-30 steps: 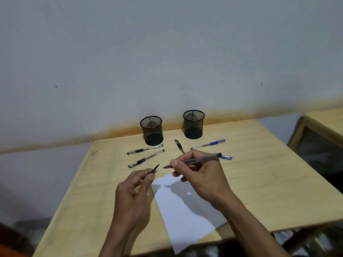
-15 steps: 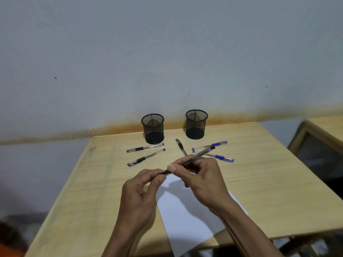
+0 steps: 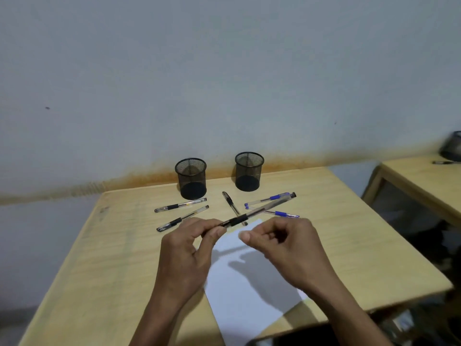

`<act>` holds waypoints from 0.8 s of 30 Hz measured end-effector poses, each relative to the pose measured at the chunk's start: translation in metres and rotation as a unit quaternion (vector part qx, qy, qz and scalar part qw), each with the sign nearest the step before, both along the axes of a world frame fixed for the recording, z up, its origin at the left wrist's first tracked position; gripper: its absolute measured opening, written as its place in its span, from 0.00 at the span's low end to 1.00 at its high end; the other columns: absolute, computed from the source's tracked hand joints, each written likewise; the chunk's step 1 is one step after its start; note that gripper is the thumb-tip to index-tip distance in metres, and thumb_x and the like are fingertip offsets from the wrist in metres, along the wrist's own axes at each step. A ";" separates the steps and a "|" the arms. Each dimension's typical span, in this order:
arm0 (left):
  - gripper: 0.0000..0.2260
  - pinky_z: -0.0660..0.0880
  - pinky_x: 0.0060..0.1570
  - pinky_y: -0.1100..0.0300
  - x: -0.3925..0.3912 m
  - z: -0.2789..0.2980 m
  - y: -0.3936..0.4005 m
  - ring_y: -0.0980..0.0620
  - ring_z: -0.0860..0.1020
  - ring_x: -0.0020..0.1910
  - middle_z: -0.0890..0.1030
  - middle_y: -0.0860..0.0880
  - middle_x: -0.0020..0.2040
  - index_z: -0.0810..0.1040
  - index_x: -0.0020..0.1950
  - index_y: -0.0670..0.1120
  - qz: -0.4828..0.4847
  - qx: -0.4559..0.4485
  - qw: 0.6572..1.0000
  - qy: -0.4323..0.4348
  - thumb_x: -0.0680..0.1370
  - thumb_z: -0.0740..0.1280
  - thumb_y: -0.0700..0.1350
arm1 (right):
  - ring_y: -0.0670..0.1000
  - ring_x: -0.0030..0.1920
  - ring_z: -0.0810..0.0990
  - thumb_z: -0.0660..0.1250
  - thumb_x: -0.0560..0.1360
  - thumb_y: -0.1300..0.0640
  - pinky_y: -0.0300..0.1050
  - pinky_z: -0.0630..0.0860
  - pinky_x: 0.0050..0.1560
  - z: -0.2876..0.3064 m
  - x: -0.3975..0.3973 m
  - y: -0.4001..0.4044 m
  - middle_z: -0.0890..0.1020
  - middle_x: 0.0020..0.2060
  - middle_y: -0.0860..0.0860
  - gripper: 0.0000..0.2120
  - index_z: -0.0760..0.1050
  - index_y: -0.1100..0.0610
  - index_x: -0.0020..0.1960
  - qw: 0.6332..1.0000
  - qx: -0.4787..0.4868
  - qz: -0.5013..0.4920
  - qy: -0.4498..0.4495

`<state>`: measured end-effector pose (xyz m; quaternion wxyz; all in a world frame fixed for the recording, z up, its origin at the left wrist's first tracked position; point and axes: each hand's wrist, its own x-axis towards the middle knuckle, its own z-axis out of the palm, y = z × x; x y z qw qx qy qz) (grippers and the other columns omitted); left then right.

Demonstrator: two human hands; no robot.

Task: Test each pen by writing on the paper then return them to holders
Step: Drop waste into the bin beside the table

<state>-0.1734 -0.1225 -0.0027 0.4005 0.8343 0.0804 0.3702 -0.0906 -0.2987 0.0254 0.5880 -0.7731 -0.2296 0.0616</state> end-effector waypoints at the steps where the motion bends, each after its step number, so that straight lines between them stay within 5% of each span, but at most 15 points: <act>1: 0.05 0.72 0.42 0.71 0.001 0.003 0.001 0.60 0.81 0.46 0.83 0.61 0.45 0.86 0.46 0.51 -0.004 0.015 1.000 -0.004 0.74 0.70 0.46 | 0.41 0.27 0.74 0.81 0.68 0.50 0.30 0.70 0.32 0.001 -0.002 -0.006 0.79 0.26 0.43 0.09 0.84 0.53 0.36 0.997 -0.015 -0.033 -0.074; 4: 0.06 0.73 0.45 0.67 0.005 0.007 0.000 0.60 0.79 0.44 0.82 0.63 0.42 0.86 0.47 0.48 -0.030 0.076 0.997 -0.004 0.75 0.70 0.48 | 0.43 0.31 0.73 0.79 0.70 0.55 0.35 0.73 0.33 0.007 -0.006 -0.013 0.81 0.34 0.45 0.06 0.87 0.52 0.47 0.933 -0.051 -0.073 -0.348; 7: 0.08 0.72 0.46 0.67 0.012 0.013 -0.010 0.58 0.78 0.43 0.83 0.57 0.43 0.85 0.48 0.47 -0.061 0.127 0.990 0.004 0.76 0.68 0.49 | 0.52 0.38 0.78 0.80 0.69 0.57 0.47 0.77 0.29 0.004 0.001 -0.016 0.79 0.42 0.49 0.12 0.86 0.51 0.52 0.880 -0.162 -0.065 -0.441; 11: 0.07 0.71 0.45 0.67 0.028 0.022 -0.035 0.56 0.77 0.42 0.83 0.57 0.43 0.85 0.50 0.47 -0.128 0.159 0.979 0.005 0.76 0.69 0.47 | 0.57 0.38 0.79 0.79 0.69 0.57 0.47 0.73 0.25 0.003 0.002 -0.039 0.79 0.41 0.52 0.08 0.86 0.53 0.48 0.858 -0.219 -0.109 -0.452; 15: 0.10 0.68 0.47 0.75 0.054 0.025 -0.076 0.64 0.76 0.45 0.78 0.66 0.46 0.84 0.51 0.49 -0.225 0.146 0.963 -0.010 0.76 0.68 0.52 | 0.56 0.38 0.79 0.78 0.72 0.55 0.50 0.75 0.26 -0.008 0.005 -0.086 0.79 0.40 0.51 0.07 0.86 0.54 0.49 0.864 -0.214 -0.182 -0.419; 19: 0.14 0.69 0.48 0.75 0.084 0.014 -0.130 0.63 0.78 0.48 0.82 0.57 0.47 0.83 0.56 0.50 -0.293 0.112 0.950 0.016 0.76 0.72 0.57 | 0.50 0.39 0.79 0.75 0.72 0.52 0.47 0.77 0.35 -0.026 0.000 -0.152 0.79 0.40 0.50 0.08 0.86 0.54 0.49 0.891 -0.174 -0.269 -0.322; 24: 0.21 0.73 0.59 0.51 0.125 -0.029 -0.188 0.44 0.77 0.62 0.81 0.47 0.61 0.80 0.64 0.48 -0.295 0.189 0.926 0.138 0.74 0.69 0.57 | 0.38 0.41 0.74 0.78 0.72 0.56 0.23 0.67 0.44 -0.062 -0.009 -0.238 0.83 0.41 0.49 0.06 0.86 0.56 0.47 0.868 -0.110 -0.433 -0.219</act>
